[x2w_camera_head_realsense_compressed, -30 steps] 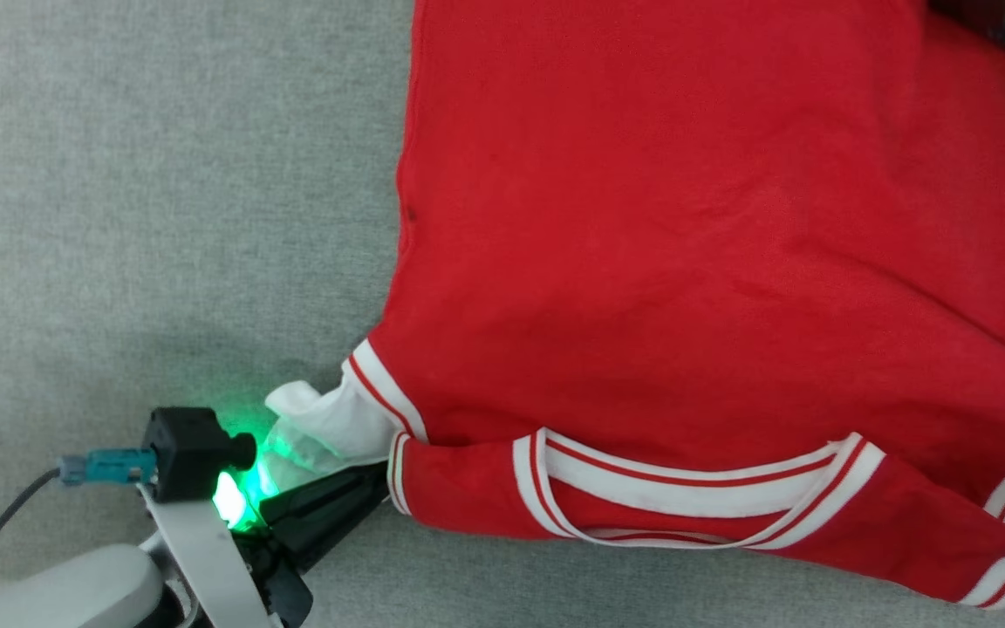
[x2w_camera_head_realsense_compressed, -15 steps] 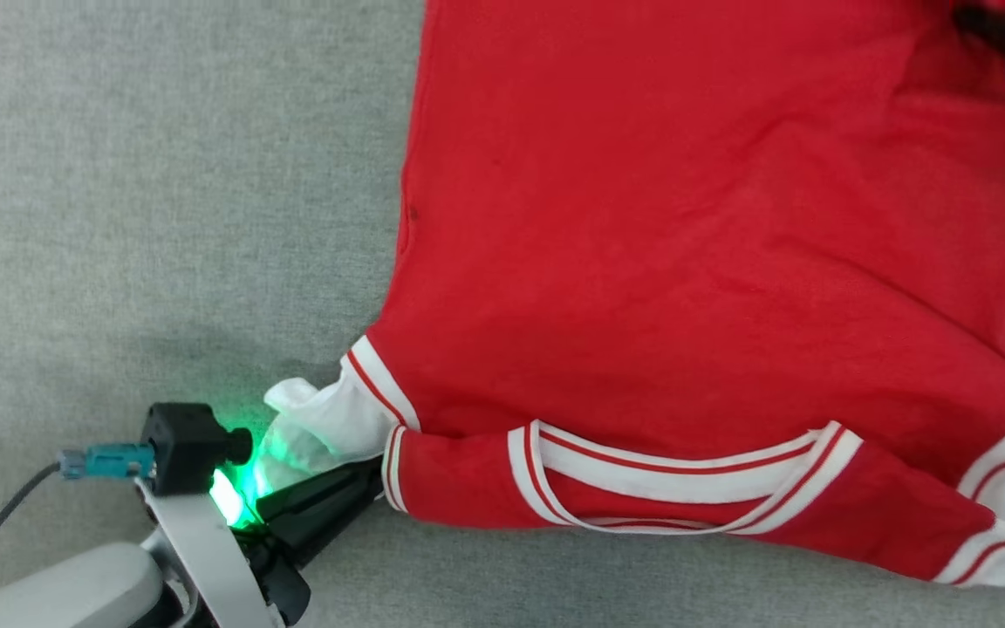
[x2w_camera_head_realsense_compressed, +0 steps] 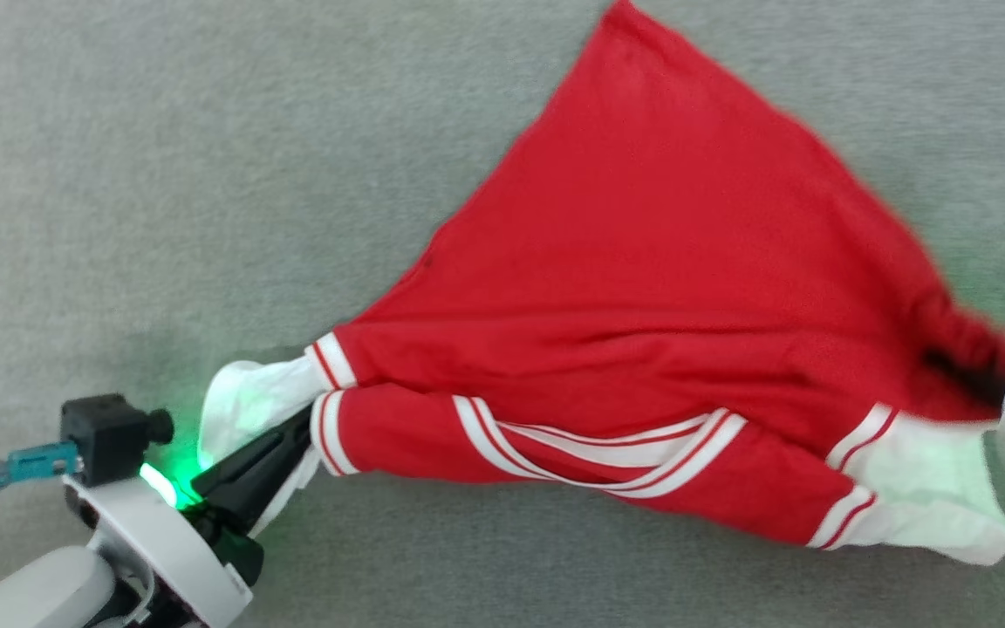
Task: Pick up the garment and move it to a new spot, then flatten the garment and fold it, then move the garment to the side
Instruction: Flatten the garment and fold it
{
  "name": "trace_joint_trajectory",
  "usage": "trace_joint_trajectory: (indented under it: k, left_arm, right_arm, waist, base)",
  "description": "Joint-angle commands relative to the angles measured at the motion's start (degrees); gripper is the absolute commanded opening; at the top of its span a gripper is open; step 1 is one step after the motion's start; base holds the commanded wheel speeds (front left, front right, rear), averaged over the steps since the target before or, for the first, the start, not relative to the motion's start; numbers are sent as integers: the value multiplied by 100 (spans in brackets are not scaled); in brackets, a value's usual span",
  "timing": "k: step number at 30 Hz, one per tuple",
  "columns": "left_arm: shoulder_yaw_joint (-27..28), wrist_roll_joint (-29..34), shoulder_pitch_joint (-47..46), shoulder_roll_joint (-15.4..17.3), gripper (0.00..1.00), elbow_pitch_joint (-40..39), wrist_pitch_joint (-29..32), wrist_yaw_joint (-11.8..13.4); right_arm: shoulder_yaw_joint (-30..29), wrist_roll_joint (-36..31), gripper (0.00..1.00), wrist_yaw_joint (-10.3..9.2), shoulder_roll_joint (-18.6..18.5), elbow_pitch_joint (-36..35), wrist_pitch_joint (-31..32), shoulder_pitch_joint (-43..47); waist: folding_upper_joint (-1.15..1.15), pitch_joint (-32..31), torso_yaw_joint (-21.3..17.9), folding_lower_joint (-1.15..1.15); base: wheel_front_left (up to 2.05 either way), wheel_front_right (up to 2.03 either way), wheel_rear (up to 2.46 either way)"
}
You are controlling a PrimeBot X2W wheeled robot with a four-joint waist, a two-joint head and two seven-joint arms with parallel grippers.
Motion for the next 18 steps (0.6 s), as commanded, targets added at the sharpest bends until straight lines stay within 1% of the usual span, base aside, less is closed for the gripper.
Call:
trace_joint_trajectory:
  k: [1, 4, 6, 9, 12, 15, 17, 18]
  left_arm:
    - [125, 56, 147, 4, 0, 50, 7, 30]
    - [320, 169, 375, 33, 0, 54, 6, 30]
    - [421, 227, 481, 38, 0, 85, 7, 31]
    - [520, 307, 576, 29, 0, 169, 7, 43]
    - [541, 387, 612, 9, 0, 261, 7, 57]
    - [555, 399, 631, -5, 0, 311, 8, 54]
    - [556, 408, 631, 8, 0, 325, 8, 52]
    - [556, 410, 632, 18, 0, 331, 9, 51]
  right_arm:
    - [-98, -53, 0, -9, 117, -185, -54, 454]
    - [-191, -178, 0, -9, 336, -613, -96, 1415]
    - [-140, -243, 0, -9, 492, -846, -129, 1953]
    - [102, -352, 0, -9, 765, -1061, -215, 2585]
    - [476, -516, 0, -9, 967, -1063, -403, 2870]
    - [801, -615, 0, -9, 1129, -880, -650, 2816]
    - [901, -727, 0, -9, 1160, -770, -826, 2674]
    - [905, -786, 17, -10, 1171, -724, -959, 2589]
  waist:
    - [0, -269, -303, 0]
    - [0, -296, -386, 0]
    - [0, -296, -419, 0]
    - [0, -287, -427, 0]
    - [0, -276, -425, 0]
    - [0, -265, -443, 0]
    - [0, -254, -453, 0]
    - [0, -252, -456, 0]
  base:
    - [0, 0, 0]
    - [0, 0, 0]
    - [0, 0, 0]
    - [0, 0, 0]
    - [0, 0, 0]
    - [0, 0, 0]
    - [0, 0, 0]
    - [0, 0, 0]
